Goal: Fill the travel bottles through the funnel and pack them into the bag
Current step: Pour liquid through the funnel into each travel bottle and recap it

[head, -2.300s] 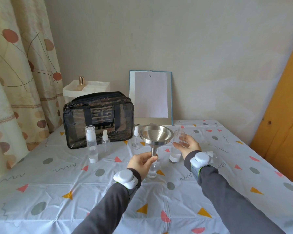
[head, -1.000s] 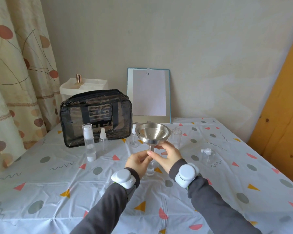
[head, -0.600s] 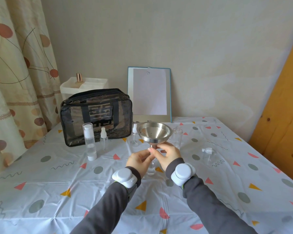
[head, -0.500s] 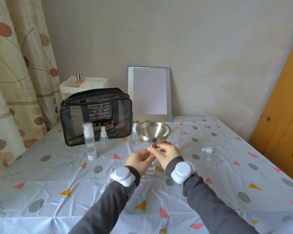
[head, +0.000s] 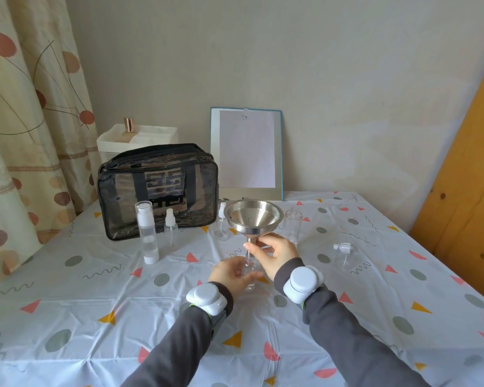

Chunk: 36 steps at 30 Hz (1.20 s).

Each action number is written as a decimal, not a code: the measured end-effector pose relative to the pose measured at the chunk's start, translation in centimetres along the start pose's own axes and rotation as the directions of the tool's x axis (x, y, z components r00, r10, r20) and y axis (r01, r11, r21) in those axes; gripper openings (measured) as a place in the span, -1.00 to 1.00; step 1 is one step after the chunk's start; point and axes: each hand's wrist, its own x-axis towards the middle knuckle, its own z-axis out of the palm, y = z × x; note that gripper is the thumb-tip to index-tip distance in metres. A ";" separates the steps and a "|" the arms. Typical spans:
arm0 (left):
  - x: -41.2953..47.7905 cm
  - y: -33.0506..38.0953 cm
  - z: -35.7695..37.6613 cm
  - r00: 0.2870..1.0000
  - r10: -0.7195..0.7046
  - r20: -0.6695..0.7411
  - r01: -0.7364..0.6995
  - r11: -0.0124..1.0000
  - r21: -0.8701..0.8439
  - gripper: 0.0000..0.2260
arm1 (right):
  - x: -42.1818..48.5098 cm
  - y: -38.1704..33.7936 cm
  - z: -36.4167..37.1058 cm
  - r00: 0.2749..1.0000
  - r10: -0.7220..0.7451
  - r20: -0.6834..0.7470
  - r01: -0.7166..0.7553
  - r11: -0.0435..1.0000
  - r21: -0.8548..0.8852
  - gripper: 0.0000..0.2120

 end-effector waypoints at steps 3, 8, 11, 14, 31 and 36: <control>0.0 -0.1 -0.1 0.999 0.030 0.023 -0.030 1.000 0.006 -0.68 | 0.0 0.2 0.1 1.000 0.010 -0.012 -0.010 1.000 0.023 -0.86; 0.0 -0.1 -0.1 0.999 0.047 0.022 -0.047 0.999 -0.019 -0.65 | -0.2 0.4 0.4 0.999 0.014 -0.030 -0.014 1.000 -0.002 -0.88; 0.0 -0.1 -0.1 0.999 0.036 0.022 -0.035 0.999 -0.038 -0.63 | 0.1 0.5 0.4 0.998 0.026 -0.054 -0.024 0.999 0.032 -0.88; 0.1 -0.2 -0.1 0.999 0.031 0.018 -0.030 0.999 -0.039 -0.67 | 0.3 0.5 0.3 0.997 0.054 -0.051 -0.050 0.996 0.076 -0.87; 0.1 -0.2 0.1 1.000 0.016 -0.001 -0.016 0.999 -0.032 -0.56 | 0.6 0.0 -0.1 0.997 0.040 -0.068 -0.031 0.991 0.127 -0.91; 0.3 -0.3 0.0 1.000 0.006 0.016 -0.005 0.999 -0.054 -0.56 | 0.8 -0.5 -0.6 0.998 0.014 -0.063 -0.003 0.985 0.173 -0.92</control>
